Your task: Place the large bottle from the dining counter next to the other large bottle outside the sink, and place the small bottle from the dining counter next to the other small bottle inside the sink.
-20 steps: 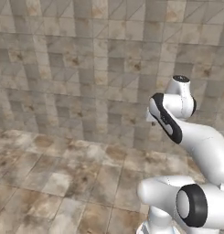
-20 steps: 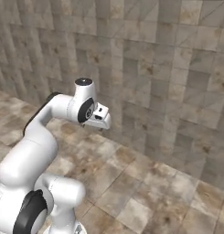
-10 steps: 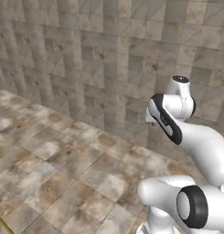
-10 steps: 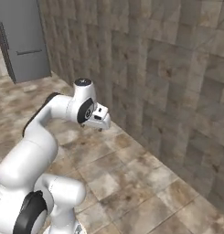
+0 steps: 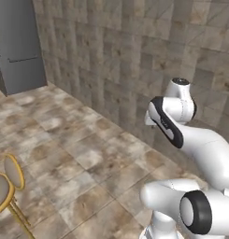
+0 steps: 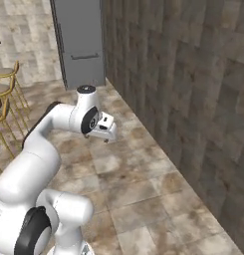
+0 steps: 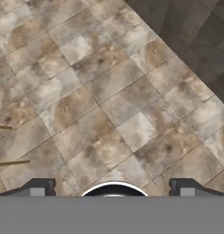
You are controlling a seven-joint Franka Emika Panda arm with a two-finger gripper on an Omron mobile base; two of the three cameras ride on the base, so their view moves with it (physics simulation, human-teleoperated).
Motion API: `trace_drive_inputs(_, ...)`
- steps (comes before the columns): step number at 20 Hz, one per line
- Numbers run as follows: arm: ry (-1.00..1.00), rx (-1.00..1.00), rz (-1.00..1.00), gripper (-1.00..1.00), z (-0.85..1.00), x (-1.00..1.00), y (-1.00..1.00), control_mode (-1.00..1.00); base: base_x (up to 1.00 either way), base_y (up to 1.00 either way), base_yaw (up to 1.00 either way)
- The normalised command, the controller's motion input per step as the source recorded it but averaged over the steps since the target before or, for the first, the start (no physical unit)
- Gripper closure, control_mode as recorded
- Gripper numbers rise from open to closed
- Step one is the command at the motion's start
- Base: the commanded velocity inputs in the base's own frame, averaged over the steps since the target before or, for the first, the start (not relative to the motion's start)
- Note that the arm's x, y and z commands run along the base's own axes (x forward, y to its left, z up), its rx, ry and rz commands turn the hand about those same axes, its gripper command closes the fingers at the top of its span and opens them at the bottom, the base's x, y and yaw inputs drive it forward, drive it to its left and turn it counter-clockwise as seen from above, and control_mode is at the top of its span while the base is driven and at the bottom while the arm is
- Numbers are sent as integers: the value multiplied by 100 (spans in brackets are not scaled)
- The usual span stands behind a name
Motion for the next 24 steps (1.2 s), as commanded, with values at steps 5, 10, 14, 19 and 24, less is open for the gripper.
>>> trace_drive_inputs(5,0,0,0,-100,0,0,0,100,100,-13,36)
trace_drive_inputs(10,0,0,0,-100,0,0,0,100,93,-2,51)
trace_drive_inputs(14,0,0,0,-100,0,0,0,100,66,0,69)
trace_drive_inputs(19,0,0,0,-100,0,0,0,100,48,-10,68)
trace_drive_inputs(24,0,0,0,-100,0,0,0,100,33,-26,63)
